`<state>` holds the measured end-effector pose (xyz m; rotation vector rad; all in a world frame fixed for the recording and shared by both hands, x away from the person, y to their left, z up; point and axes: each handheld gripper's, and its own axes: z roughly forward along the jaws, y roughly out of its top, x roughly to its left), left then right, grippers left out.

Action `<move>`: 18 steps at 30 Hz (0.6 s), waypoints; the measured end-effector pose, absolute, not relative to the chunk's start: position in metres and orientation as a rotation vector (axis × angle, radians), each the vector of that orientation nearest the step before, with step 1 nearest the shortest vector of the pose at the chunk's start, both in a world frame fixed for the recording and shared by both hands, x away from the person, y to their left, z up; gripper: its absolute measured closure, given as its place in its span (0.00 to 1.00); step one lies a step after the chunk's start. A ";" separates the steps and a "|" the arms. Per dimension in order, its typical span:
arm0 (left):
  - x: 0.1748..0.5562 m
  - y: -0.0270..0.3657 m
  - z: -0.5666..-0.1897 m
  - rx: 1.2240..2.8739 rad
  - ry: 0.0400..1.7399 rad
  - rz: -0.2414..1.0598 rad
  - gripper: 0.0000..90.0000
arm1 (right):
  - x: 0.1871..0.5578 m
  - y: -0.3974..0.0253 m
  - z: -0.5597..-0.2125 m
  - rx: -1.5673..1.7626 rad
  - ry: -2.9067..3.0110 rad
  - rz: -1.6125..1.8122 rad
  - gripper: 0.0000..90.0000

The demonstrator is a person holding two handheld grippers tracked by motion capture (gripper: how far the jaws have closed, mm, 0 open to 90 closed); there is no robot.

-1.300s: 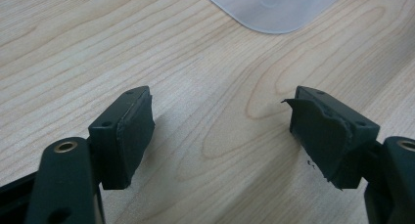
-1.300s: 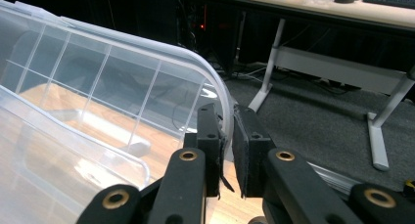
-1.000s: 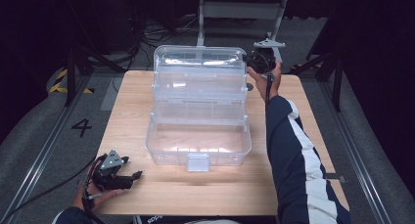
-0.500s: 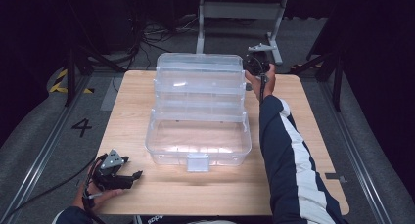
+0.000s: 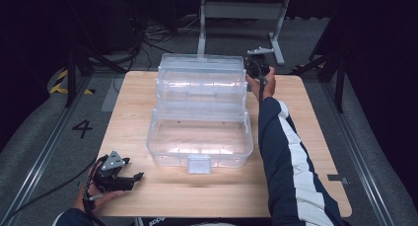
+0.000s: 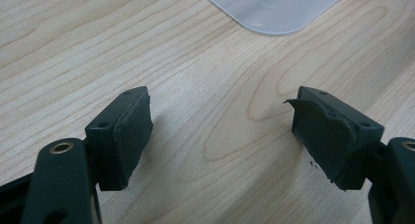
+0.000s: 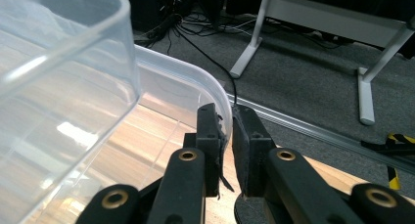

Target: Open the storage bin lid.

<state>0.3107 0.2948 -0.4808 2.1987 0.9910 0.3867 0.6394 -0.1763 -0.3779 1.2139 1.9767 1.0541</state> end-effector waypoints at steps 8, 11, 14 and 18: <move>0.311 0.295 -0.481 2.199 0.991 0.386 0.26 | 0.638 -0.176 -0.376 1.217 1.980 1.048 0.90; 0.311 0.295 -0.481 2.200 0.993 0.388 0.26 | 0.635 -0.176 -0.375 1.215 1.978 1.048 0.91; 0.311 0.295 -0.481 2.199 0.992 0.387 0.26 | 0.633 -0.179 -0.371 1.223 1.969 1.056 0.90; 0.311 0.295 -0.481 2.202 0.989 0.391 0.26 | 0.628 -0.176 -0.366 1.205 1.973 1.048 0.90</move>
